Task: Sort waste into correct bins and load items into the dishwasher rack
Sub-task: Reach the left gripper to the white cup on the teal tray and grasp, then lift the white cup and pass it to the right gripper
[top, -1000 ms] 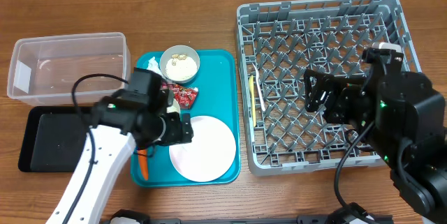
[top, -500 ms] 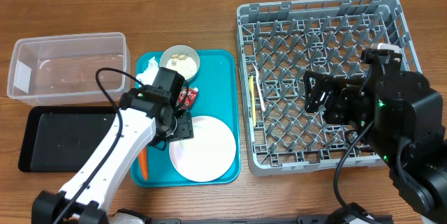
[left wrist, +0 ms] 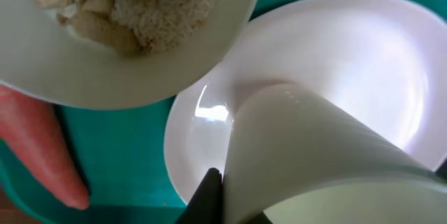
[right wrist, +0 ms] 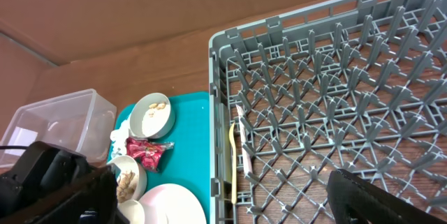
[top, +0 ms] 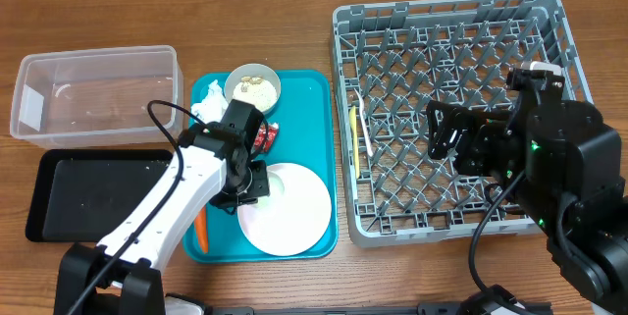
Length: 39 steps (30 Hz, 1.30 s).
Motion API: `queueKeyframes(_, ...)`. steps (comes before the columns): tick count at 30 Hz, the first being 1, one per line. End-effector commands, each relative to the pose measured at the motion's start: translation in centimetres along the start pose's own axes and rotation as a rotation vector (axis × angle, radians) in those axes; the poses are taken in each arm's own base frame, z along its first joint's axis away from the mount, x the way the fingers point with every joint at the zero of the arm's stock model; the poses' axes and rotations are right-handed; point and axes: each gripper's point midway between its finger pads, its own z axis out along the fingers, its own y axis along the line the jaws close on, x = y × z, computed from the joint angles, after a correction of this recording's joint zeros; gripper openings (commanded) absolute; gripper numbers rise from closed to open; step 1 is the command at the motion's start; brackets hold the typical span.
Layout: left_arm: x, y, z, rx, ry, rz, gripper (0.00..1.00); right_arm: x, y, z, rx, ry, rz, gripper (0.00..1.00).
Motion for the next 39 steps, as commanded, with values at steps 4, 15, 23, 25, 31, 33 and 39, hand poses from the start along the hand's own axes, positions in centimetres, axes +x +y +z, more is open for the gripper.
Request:
queueKeyframes(4,-3.1,-3.3,-8.2,0.184,-0.185,0.066,0.04,-0.9,-2.3,-0.3,0.065,-0.021,0.09,1.0)
queueKeyframes(15,-5.3,-7.7,-19.0,0.77,-0.35,0.239,0.04,0.5,0.2,2.1,-0.334,0.217,-0.013,1.0)
queueKeyframes(23,-3.2,-11.9,-25.7,1.181,-0.391,0.498,0.04,1.9,5.9,2.9,-0.841,0.328,-0.179,0.88)
queueKeyframes(25,-2.6,-12.3,-26.9,1.25,-0.392,0.553,0.04,1.8,6.8,2.6,-0.95,0.314,-0.21,0.87)
queueKeyframes(31,-1.3,-12.9,-28.9,1.358,-0.397,0.664,0.04,1.3,8.5,1.2,-1.167,0.24,-0.289,0.87)
queueKeyframes(33,-1.0,-13.3,-29.0,1.362,-0.399,0.687,0.04,1.4,8.9,1.2,-1.181,0.237,-0.307,0.87)
queueKeyframes(39,-0.2,-15.3,-28.5,1.326,-0.412,0.749,0.04,2.6,11.8,0.3,-1.276,0.227,-0.42,0.87)
